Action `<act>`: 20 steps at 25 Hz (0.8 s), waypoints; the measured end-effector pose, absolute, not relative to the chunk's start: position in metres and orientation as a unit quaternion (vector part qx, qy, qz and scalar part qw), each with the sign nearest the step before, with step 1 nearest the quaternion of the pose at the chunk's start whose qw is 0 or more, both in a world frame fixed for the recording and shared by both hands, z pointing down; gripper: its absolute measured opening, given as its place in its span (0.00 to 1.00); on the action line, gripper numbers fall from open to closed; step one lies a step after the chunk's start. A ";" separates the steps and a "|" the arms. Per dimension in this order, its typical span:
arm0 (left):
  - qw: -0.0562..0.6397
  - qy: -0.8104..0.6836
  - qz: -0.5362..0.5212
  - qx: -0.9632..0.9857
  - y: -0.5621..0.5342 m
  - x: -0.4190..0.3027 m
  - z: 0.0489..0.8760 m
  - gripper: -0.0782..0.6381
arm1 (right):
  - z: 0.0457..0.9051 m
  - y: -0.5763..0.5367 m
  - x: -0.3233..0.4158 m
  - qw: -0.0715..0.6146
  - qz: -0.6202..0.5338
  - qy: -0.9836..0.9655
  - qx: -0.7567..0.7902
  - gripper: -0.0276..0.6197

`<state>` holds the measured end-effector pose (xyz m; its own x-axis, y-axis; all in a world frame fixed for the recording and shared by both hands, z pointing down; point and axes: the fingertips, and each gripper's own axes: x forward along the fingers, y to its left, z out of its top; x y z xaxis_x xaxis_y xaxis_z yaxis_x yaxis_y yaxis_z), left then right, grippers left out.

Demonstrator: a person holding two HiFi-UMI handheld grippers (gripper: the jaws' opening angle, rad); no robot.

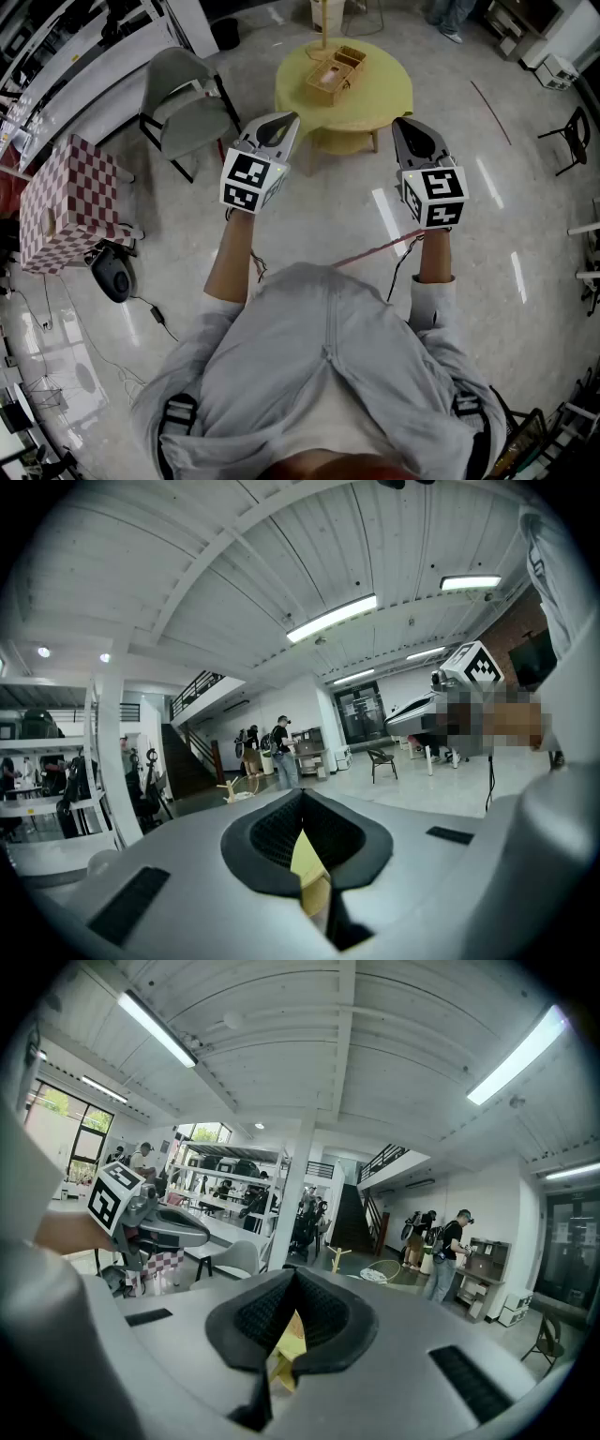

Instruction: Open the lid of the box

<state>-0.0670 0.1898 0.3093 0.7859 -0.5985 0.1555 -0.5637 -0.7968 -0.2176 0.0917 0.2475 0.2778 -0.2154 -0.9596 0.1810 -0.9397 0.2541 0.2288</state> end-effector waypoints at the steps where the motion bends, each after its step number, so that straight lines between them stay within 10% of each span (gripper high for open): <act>1: 0.080 0.309 -0.109 -0.942 0.189 -0.066 0.309 0.15 | 0.278 0.246 0.093 0.142 -0.035 -0.779 0.610 0.08; 20: 0.060 0.343 -0.129 -0.928 0.184 -0.037 0.332 0.15 | 0.299 0.227 0.134 0.104 0.002 -0.809 0.579 0.08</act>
<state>-0.0367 0.1836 0.3320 0.7312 -0.6528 0.1977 -0.6217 -0.7571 -0.2005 0.1337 0.2274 0.2987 -0.3075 -0.9360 0.1712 -0.9369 0.3292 0.1173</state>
